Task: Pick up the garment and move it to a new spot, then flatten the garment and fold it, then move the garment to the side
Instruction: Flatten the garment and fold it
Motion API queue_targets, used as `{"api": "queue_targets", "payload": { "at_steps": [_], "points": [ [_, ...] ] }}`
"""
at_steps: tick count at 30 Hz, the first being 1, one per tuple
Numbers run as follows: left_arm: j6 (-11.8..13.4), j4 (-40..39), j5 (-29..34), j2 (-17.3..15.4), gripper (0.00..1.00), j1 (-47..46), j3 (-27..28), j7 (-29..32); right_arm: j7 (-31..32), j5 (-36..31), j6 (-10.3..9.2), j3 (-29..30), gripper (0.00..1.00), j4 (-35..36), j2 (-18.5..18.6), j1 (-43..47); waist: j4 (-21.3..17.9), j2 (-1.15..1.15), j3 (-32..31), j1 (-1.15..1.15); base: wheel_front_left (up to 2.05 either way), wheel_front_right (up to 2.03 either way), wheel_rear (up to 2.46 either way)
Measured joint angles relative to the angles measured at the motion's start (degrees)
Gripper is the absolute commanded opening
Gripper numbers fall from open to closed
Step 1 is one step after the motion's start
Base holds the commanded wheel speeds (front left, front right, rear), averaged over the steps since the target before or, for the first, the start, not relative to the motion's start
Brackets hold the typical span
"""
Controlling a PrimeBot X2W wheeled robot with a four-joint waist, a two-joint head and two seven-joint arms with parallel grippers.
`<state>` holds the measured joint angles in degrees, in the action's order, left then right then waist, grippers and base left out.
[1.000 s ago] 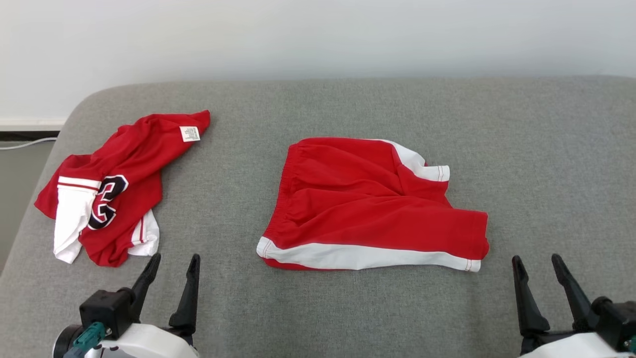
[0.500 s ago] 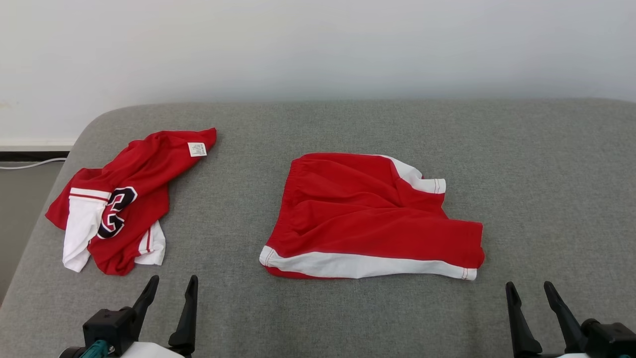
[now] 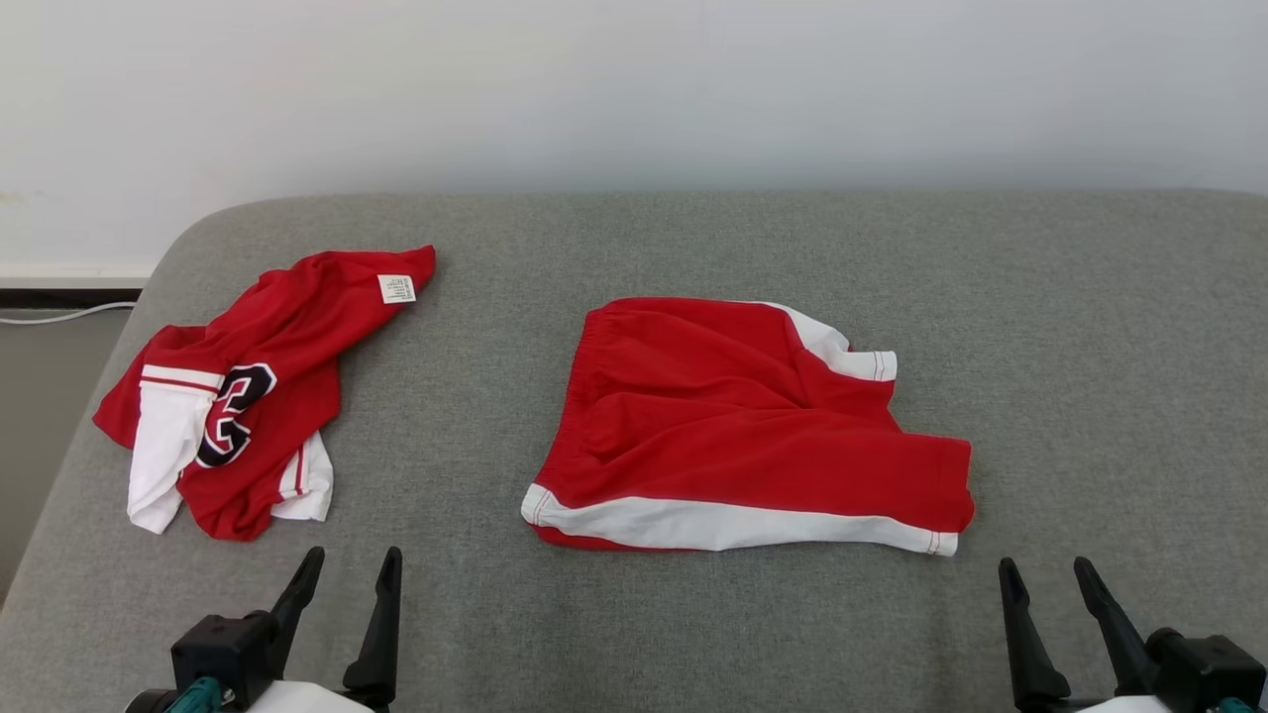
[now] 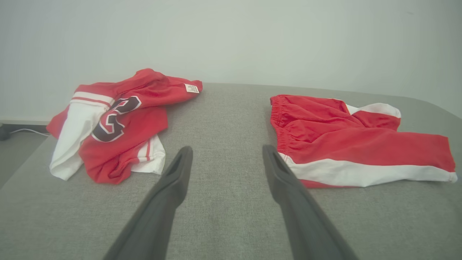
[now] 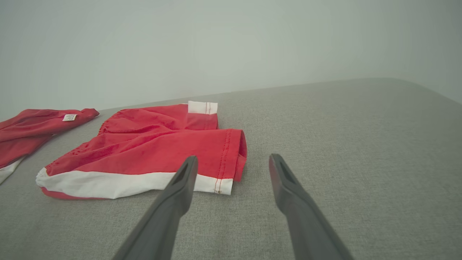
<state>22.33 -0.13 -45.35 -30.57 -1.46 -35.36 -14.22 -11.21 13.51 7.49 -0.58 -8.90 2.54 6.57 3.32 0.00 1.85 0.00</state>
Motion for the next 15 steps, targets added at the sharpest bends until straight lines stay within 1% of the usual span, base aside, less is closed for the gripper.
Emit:
{"api": "queue_targets", "payload": {
  "at_steps": [3,4,8,15],
  "points": [
    [-0.2,0.0,0.0,0.3,1.0,-0.1,-0.6,0.1,0.0,0.1,0.0,-0.3,1.0,-0.9,0.0,-0.5,0.0,0.0,0.3,0.0,0.0,0.0,0.0],
    [-0.6,0.1,0.2,0.3,1.0,-0.3,-1.1,0.1,0.0,0.2,0.01,-0.4,1.0,-1.3,0.0,-0.5,0.0,0.0,0.5,0.0,0.0,0.0,0.0],
    [-3.0,1.1,1.4,0.9,1.0,-3.2,-4.0,1.6,0.1,0.2,0.0,-1.6,1.0,-3.1,0.0,-2.2,-0.1,0.0,1.6,0.0,0.0,0.0,0.0],
    [-8.6,6.6,3.1,4.8,1.0,-10.5,-8.3,3.6,0.1,0.2,0.01,-4.2,1.0,-7.5,0.1,-7.5,-0.6,0.0,4.9,0.0,0.0,0.0,0.0]
  ]
}}
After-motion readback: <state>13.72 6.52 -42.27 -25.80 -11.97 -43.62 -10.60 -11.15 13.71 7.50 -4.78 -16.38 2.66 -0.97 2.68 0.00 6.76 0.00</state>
